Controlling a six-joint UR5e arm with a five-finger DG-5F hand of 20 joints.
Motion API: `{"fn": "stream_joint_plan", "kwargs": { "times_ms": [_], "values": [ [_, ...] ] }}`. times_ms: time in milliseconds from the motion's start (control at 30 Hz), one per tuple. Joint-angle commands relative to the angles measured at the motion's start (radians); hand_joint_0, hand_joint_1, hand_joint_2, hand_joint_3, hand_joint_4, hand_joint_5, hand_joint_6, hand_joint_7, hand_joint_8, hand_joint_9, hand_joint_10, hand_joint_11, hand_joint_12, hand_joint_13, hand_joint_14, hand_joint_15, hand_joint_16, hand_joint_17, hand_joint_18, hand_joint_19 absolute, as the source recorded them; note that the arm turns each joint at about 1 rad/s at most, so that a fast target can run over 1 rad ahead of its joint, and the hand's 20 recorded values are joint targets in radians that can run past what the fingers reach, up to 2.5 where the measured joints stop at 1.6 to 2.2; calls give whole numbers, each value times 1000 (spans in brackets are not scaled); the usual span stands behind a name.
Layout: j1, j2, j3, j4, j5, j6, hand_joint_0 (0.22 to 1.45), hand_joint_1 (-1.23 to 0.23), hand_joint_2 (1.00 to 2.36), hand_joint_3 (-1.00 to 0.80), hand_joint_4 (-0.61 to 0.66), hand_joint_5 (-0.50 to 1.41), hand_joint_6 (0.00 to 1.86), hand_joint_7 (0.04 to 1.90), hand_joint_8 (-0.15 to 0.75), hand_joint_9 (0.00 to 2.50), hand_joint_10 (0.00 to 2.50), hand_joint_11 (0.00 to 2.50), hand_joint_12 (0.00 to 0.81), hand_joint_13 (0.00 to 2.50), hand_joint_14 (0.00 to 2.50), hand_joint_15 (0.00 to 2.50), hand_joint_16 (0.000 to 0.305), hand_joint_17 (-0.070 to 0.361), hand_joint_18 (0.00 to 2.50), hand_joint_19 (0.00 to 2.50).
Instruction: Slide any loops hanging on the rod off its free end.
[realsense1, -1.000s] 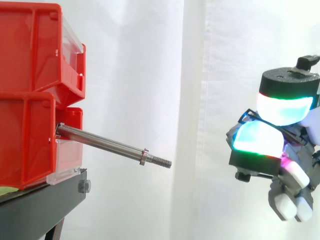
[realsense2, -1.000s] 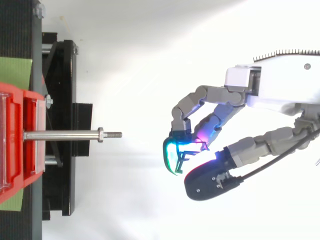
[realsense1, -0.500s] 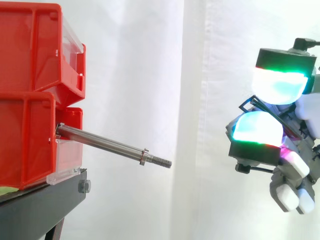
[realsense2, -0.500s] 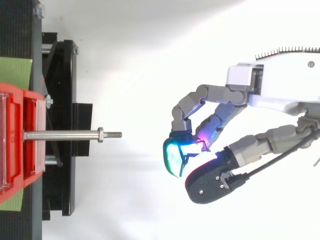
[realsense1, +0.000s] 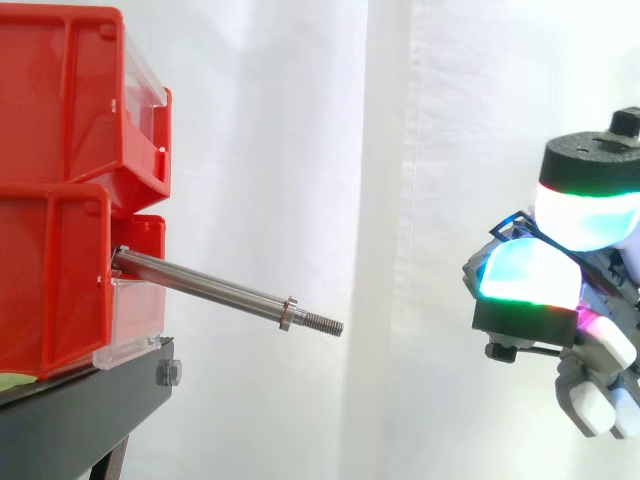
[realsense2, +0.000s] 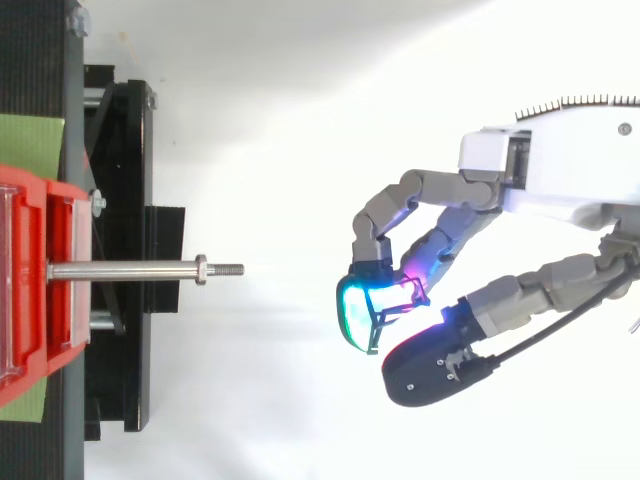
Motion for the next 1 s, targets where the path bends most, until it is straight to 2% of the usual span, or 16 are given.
{"fn": "stream_joint_plan", "kwargs": {
  "times_ms": [0,200,333,400,533,767,967],
  "values": [
    [-1,0,1,-1,0,0,638,-828,1015,-313,90,-168,906,976,250,888,23,588,370,770,18,447,53,119,685,491],
    [-7,4,13,-14,-2,-2,698,-868,1000,-488,67,-179,918,908,239,863,22,611,363,749,19,435,52,117,682,456],
    [-9,6,54,-108,0,-5,672,-862,1000,-500,105,-175,913,926,236,875,22,607,360,749,18,441,52,116,679,467],
    [-9,8,65,-123,-2,-5,658,-846,1000,-500,109,-169,911,929,242,876,22,606,359,749,18,440,51,116,676,465],
    [-9,8,90,-199,-2,-6,616,-765,1000,-500,119,-156,902,939,249,906,23,602,361,761,18,442,51,115,672,475],
    [-9,8,93,-206,0,-6,562,-571,1000,-500,115,-138,879,986,265,966,23,588,374,797,18,458,53,120,689,516],
    [-9,8,94,-208,0,-3,547,-630,1000,-500,121,-136,876,990,268,967,21,578,382,802,18,472,54,123,691,521]
  ]
}}
